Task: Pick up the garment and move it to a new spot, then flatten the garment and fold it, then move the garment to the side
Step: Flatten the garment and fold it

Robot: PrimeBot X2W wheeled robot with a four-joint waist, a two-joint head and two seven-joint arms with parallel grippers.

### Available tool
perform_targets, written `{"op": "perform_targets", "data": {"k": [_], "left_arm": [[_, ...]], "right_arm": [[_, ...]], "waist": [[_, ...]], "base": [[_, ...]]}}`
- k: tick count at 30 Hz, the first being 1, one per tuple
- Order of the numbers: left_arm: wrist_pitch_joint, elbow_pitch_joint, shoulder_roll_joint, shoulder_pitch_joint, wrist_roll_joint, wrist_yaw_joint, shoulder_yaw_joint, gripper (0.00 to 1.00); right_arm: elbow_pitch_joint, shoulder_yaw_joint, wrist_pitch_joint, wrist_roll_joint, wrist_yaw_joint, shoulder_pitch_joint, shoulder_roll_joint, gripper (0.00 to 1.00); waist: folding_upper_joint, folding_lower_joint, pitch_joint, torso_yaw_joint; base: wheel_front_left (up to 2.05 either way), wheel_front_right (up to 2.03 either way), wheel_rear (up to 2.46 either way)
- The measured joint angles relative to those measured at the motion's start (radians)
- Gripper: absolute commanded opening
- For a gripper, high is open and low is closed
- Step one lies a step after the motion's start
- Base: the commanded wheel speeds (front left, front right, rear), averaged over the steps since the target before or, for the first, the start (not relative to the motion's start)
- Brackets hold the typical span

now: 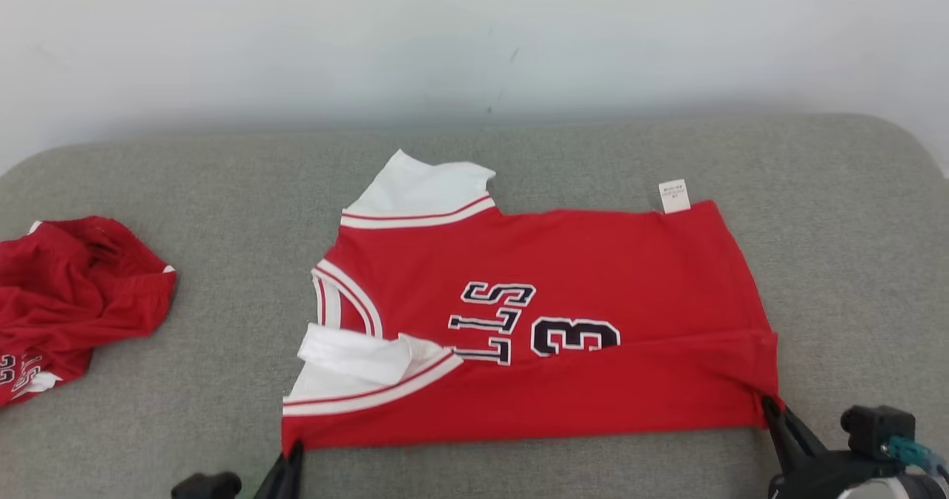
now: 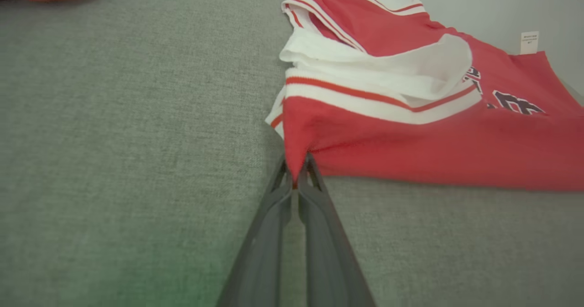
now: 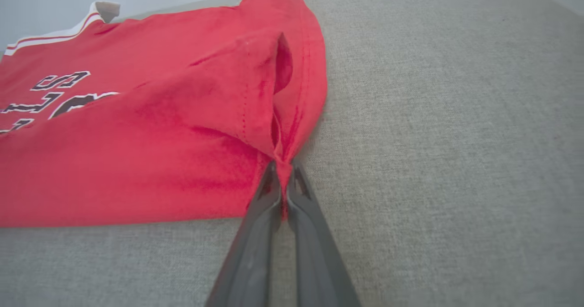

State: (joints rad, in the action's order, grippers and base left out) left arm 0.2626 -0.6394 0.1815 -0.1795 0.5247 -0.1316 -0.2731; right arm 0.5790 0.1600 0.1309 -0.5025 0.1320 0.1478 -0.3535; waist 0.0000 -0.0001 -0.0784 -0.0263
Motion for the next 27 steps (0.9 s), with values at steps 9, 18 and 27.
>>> {"op": "perform_targets", "data": {"k": [9,18,27], "left_arm": [[0.0,0.144,-0.01,0.21,0.006,0.016,0.043,0.0],[-0.021,0.234,-0.023,0.304,0.021,0.04,0.03,0.0],[-0.019,0.269,-0.026,0.3,0.016,0.053,0.035,1.0]], "right_arm": [[-0.151,-0.029,-0.065,-0.059,0.0,-0.161,-0.024,0.0],[-0.232,-0.094,-0.127,-0.055,0.0,-0.253,-0.004,0.0],[-0.262,-0.128,-0.122,0.016,0.0,-0.252,0.015,1.0]], "waist": [[0.0,0.0,0.035,-0.035],[0.0,0.0001,0.046,-0.025],[0.0,0.0,0.071,-0.018]], "base": [[0.0,0.0,0.0],[0.0,0.0,0.0],[0.0,0.0,0.0]]}}
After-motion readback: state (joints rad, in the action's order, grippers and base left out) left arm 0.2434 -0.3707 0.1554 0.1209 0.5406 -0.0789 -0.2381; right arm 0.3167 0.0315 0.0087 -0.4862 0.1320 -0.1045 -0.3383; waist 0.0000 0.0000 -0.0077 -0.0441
